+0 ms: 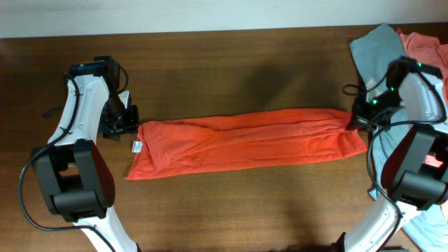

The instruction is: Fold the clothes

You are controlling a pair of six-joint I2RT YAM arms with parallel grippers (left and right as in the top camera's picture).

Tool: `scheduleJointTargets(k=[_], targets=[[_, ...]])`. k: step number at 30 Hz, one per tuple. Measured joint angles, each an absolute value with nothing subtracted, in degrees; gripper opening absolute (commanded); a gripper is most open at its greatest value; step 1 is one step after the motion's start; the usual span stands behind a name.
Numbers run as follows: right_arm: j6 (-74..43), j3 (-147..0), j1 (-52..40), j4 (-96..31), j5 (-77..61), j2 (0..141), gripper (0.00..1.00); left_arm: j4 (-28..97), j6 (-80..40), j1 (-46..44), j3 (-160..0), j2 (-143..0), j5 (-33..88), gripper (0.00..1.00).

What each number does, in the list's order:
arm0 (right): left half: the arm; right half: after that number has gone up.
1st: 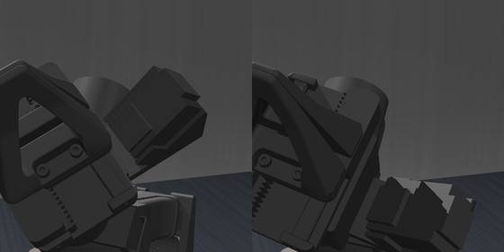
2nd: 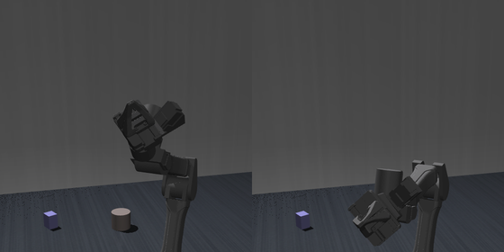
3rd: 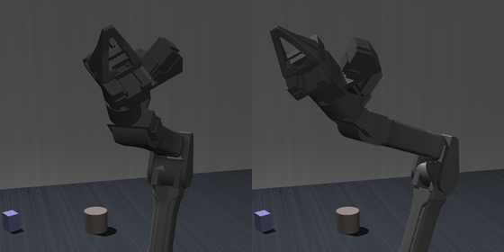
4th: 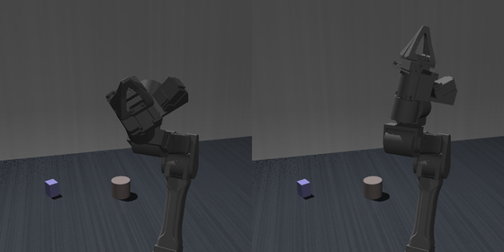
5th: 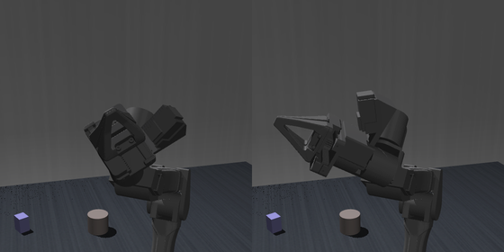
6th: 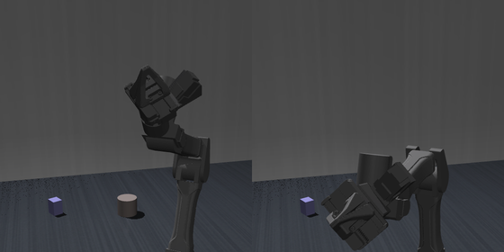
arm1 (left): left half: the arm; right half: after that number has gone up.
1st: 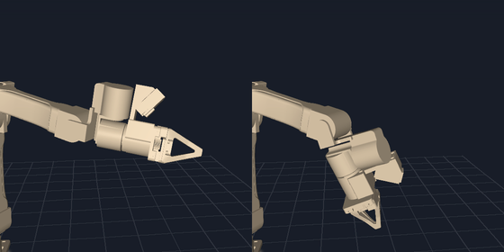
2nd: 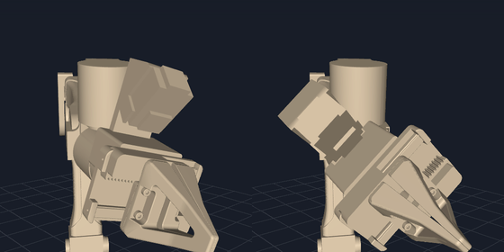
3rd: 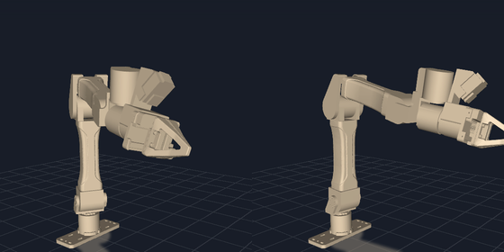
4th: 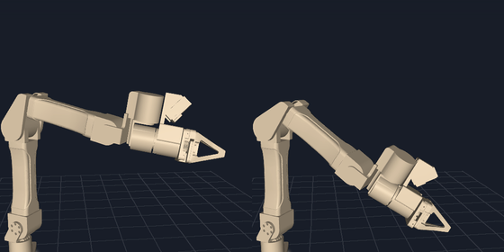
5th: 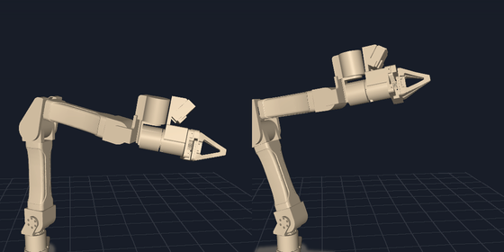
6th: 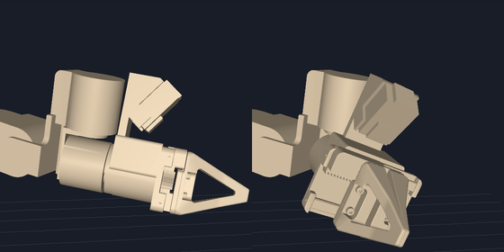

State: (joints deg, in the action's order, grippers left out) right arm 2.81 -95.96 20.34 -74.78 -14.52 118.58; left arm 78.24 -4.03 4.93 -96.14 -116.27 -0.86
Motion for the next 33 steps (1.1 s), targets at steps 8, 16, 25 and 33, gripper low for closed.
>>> scheduleJointTargets(k=[8,16,25,33], targets=[[-1.6,-99.6,6.7,-81.9,-7.2,118.6,0.04,78.3,-3.9,4.9,-96.1,-116.3,-0.9,0.43],[-7.8,-99.6,-9.4,-80.3,-5.1,118.6,0.04,78.4,-3.9,4.9,-96.1,-116.3,-0.8,0.44],[-13.4,-99.6,-21.6,-73.3,-5.0,118.8,0.04,78.5,-3.9,4.9,-96.1,-116.3,-0.6,0.44],[-14.8,-99.6,-26.1,-68.6,-4.9,121.3,0.05,78.5,-3.9,4.9,-96.1,-116.3,-0.6,0.44]])
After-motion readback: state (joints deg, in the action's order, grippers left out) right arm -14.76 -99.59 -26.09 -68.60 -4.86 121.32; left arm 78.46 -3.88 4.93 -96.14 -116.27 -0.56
